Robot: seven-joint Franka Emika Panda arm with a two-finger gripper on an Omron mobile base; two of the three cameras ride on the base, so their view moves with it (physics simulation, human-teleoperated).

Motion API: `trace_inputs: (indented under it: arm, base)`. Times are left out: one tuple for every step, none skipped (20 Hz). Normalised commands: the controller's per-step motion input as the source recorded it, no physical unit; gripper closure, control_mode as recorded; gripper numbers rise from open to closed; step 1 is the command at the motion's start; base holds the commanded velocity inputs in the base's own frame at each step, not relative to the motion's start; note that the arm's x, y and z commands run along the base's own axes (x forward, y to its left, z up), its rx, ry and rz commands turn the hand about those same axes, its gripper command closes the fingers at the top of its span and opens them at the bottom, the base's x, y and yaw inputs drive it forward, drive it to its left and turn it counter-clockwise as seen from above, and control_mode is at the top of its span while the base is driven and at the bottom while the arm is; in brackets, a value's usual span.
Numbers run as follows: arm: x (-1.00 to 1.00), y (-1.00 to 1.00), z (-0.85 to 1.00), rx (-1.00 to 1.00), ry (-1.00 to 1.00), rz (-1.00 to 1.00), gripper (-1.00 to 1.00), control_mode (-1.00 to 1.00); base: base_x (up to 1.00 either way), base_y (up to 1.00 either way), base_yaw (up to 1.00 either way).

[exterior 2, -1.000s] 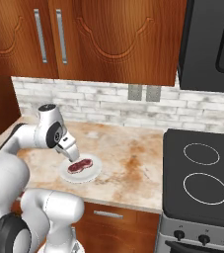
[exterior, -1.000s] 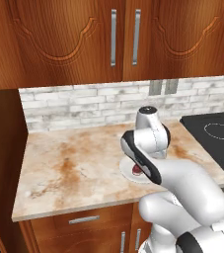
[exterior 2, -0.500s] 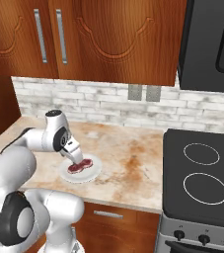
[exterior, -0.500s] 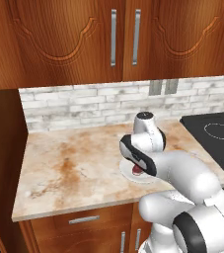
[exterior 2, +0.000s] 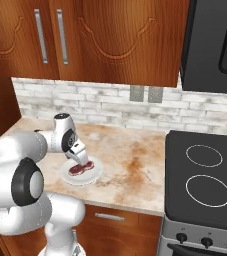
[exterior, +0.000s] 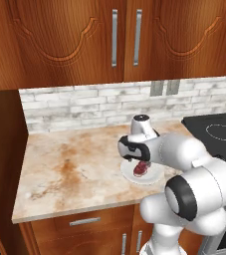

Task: Place the steak on the counter behind the older steak on the same shelf of the fridge to maintain FIFO order. Close the fridge door when finished.

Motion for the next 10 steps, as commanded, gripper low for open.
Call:
trace_inputs:
  arm:
    - [0.09,-0.01,-0.27,0.0,0.0,0.0,-1.0,-1.0]
    - [0.09,0.0,-0.29,0.0,0.0,0.0,-1.0,-1.0]
    - [0.04,0.0,-0.29,0.0,0.0,0.0,-1.0,-1.0]
    - [0.02,0.0,-0.25,0.0,0.0,0.0,-1.0,-1.0]
    - [0.03,-0.01,-0.2,0.0,0.0,0.0,-1.0,-1.0]
    - [0.03,-0.03,-0.24,0.0,0.0,0.0,-1.0,-1.0]
    - [0.03,-0.03,-0.26,0.0,0.0,0.0,-1.0,-1.0]
    - [0.0,-0.08,-0.25,0.0,0.0,0.0,-1.0,-1.0]
    - [0.03,-0.16,-0.21,0.02,0.0,0.0,-1.0,-1.0]
    - [0.11,-0.21,-0.2,0.04,0.0,0.0,-1.0,-1.0]
  base:
    - [0.0,0.0,0.0]
    - [0.0,0.0,0.0]
    - [0.0,0.0,0.0]
    - [0.0,0.0,0.0]
    - [0.0,0.0,0.0]
    - [0.0,0.0,0.0]
    - [0.0,0.0,0.0]
    - [0.0,0.0,0.0]
    - [0.0,0.0,0.0]
    - [0.0,0.0,0.0]
